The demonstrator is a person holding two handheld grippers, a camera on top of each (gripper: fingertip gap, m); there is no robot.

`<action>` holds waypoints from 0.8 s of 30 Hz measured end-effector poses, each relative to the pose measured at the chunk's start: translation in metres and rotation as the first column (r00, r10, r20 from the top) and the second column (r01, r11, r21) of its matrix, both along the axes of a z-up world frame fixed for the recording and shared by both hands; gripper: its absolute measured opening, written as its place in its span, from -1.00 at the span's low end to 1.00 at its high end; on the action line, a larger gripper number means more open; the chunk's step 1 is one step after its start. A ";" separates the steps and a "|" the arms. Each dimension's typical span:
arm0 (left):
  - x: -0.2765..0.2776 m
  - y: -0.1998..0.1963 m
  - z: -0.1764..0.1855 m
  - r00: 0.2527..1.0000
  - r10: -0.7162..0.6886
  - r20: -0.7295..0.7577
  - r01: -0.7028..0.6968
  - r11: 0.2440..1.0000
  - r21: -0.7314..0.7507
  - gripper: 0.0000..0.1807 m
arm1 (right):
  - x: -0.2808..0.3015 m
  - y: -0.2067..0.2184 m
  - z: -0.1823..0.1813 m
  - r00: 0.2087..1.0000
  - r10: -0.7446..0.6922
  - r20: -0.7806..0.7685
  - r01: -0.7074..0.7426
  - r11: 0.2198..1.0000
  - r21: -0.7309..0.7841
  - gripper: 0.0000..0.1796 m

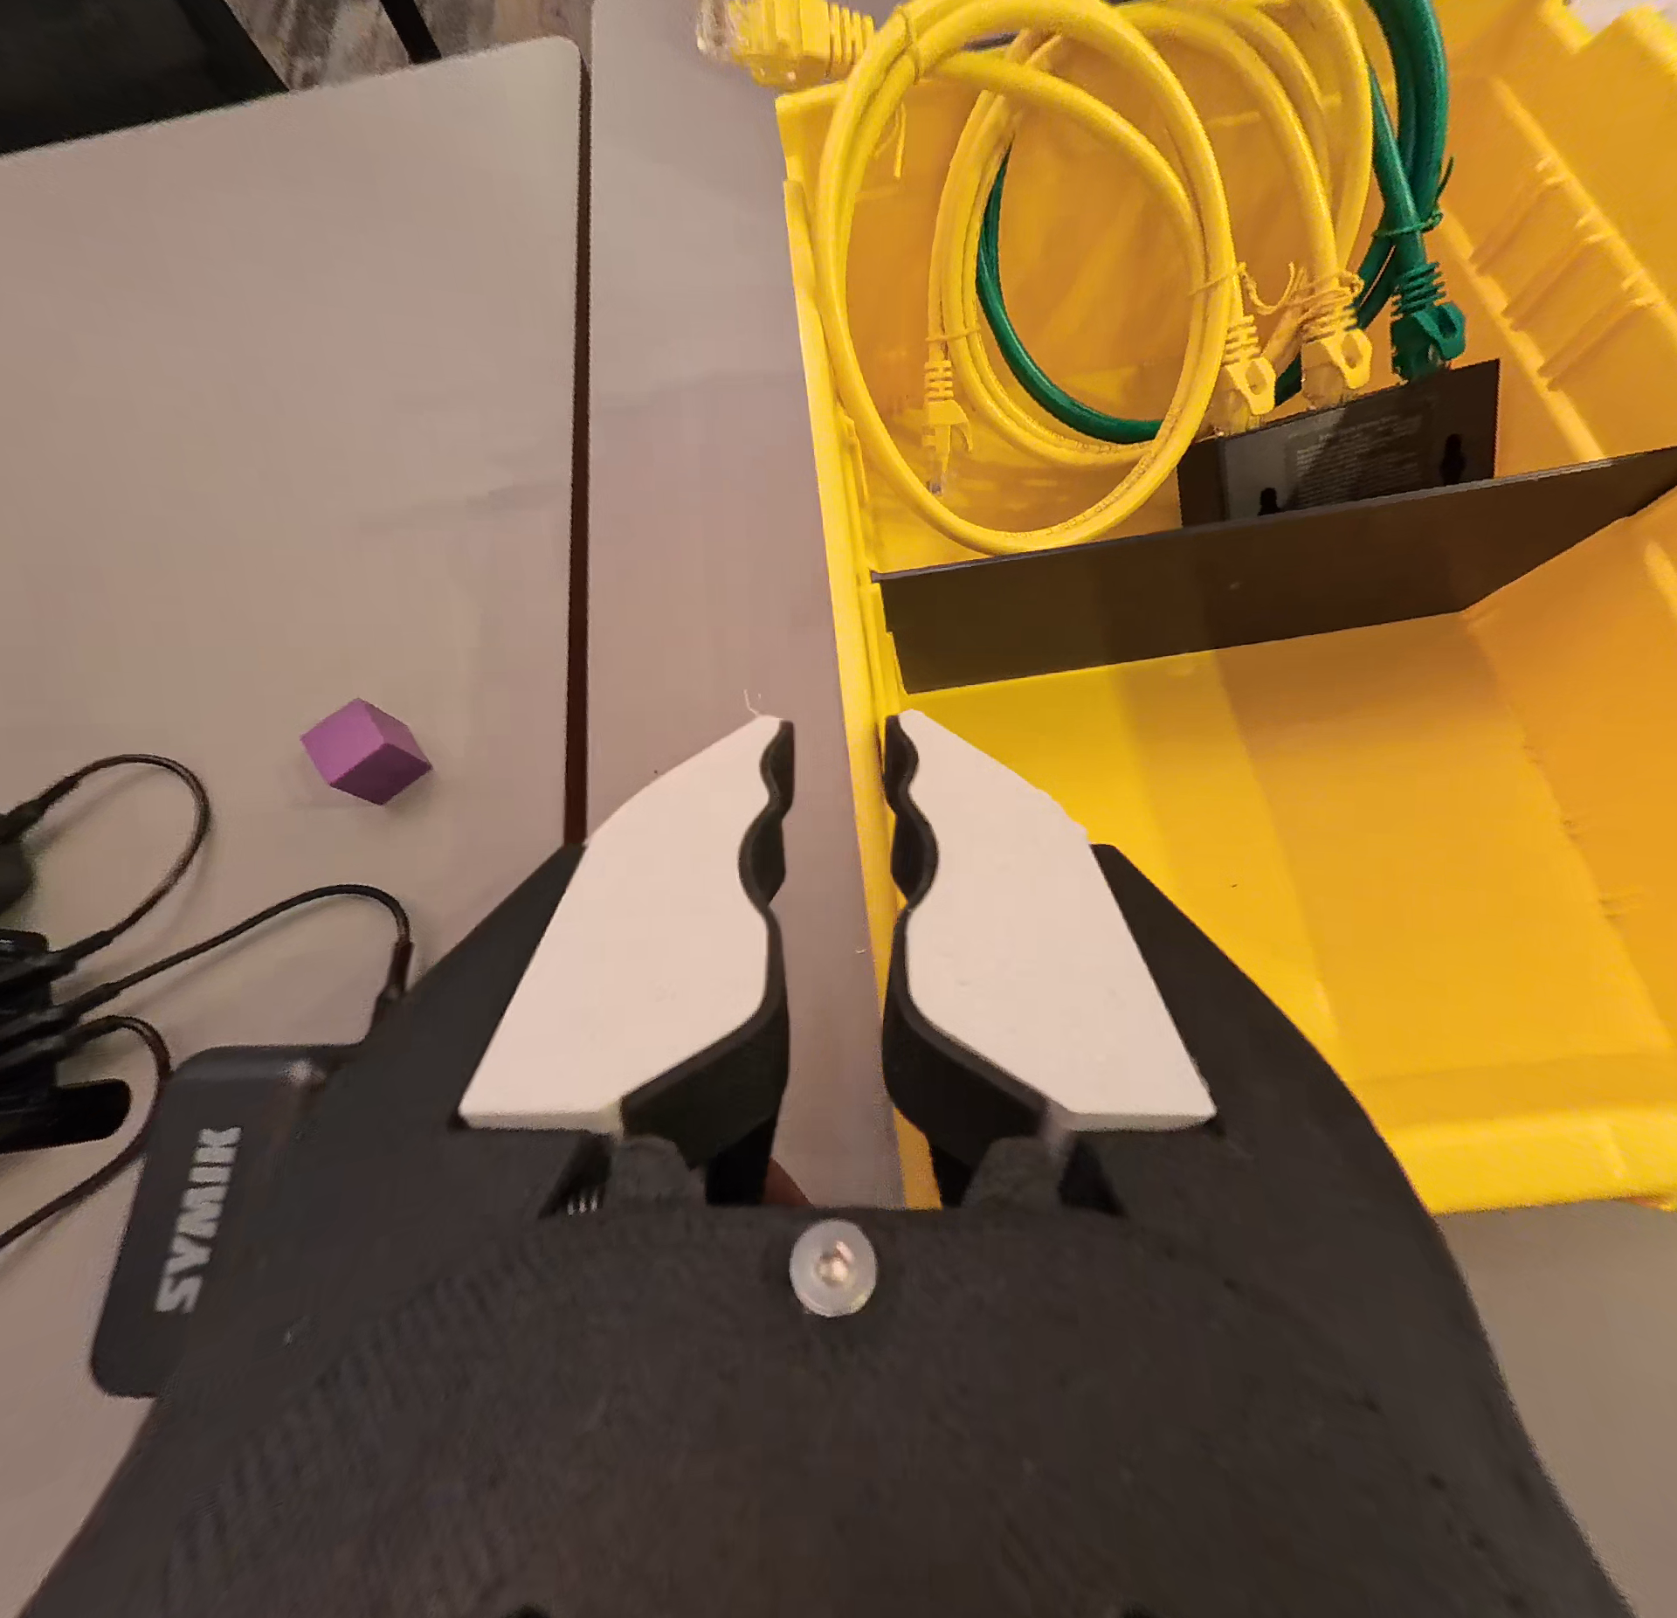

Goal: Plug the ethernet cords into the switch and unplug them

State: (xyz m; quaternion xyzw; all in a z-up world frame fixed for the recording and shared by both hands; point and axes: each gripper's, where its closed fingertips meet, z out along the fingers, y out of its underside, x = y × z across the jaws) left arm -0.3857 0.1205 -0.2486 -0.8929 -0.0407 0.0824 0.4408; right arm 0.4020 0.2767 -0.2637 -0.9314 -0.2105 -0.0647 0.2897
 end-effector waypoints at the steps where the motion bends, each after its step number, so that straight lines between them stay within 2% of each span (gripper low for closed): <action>1: 0.000 -0.001 0.003 1.000 -0.005 -0.009 0.005 1.000 0.008 -0.77 | -0.001 0.000 0.006 1.000 0.000 0.012 0.000 1.000 0.025 -0.42; 6: -0.002 0.000 0.027 0.999 -0.020 -0.049 0.024 0.996 0.086 -0.66 | -0.013 -0.002 0.051 0.999 0.002 0.049 -0.011 0.981 0.191 -0.33; 13: 0.004 0.011 0.067 0.980 -0.128 -0.150 0.152 0.975 0.164 -0.49 | -0.086 -0.025 0.110 0.980 0.197 0.036 -0.197 0.912 0.360 -0.42; 17: 0.012 0.028 0.081 0.948 -0.231 -0.217 0.266 0.953 0.147 -0.44 | -0.150 -0.049 0.115 0.928 0.373 -0.020 -0.340 0.865 0.369 -0.44; 20: 0.020 0.047 0.095 0.905 -0.310 -0.292 0.365 0.917 0.158 -0.44 | -0.195 -0.068 0.108 0.875 0.481 -0.052 -0.434 0.828 0.356 -0.44; 24: 0.031 0.077 0.100 0.834 -0.420 -0.359 0.480 0.873 0.093 -0.40 | -0.247 -0.095 0.092 0.794 0.600 -0.097 -0.545 0.773 0.325 -0.44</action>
